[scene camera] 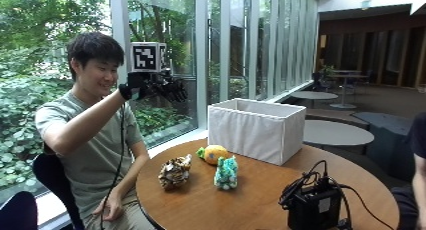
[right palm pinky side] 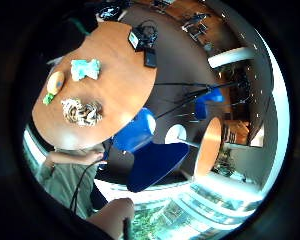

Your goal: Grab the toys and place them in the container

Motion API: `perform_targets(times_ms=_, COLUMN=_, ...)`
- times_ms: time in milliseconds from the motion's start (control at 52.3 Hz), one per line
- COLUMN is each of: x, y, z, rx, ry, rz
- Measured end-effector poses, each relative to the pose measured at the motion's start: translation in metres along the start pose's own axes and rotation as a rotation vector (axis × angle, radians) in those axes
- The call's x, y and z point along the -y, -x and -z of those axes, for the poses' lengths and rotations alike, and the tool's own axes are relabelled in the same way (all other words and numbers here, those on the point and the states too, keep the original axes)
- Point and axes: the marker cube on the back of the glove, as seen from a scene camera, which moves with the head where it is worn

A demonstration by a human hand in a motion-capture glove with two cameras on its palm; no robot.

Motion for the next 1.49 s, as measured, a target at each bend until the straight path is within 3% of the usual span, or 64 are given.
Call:
perform_targets(times_ms=651, x=0.017, y=0.027, z=-0.022, rx=-0.010, ry=0.076, rz=0.038)
perform_targets(times_ms=823, x=0.030, y=0.020, z=-0.069, rx=0.009, ry=0.176, rz=-0.010)
perform_targets(times_ms=995, x=0.024, y=0.024, z=-0.178, rx=-0.135, ry=0.321, rz=0.032)
perform_targets(times_ms=1129, x=0.012, y=0.034, z=-0.239, rx=-0.038, ry=0.466, rz=0.102)
perform_targets(times_ms=1263, x=0.019, y=0.020, z=-0.258, rx=-0.068, ry=0.458, rz=0.128)
perform_targets(times_ms=1339, x=0.028, y=-0.009, z=-0.241, rx=-0.015, ry=0.439, rz=0.254)
perform_targets(times_ms=1435, x=0.033, y=0.011, z=-0.254, rx=-0.075, ry=0.411, rz=0.173)
perform_targets(times_ms=1492, x=0.041, y=-0.010, z=-0.236, rx=0.002, ry=0.437, rz=0.262)
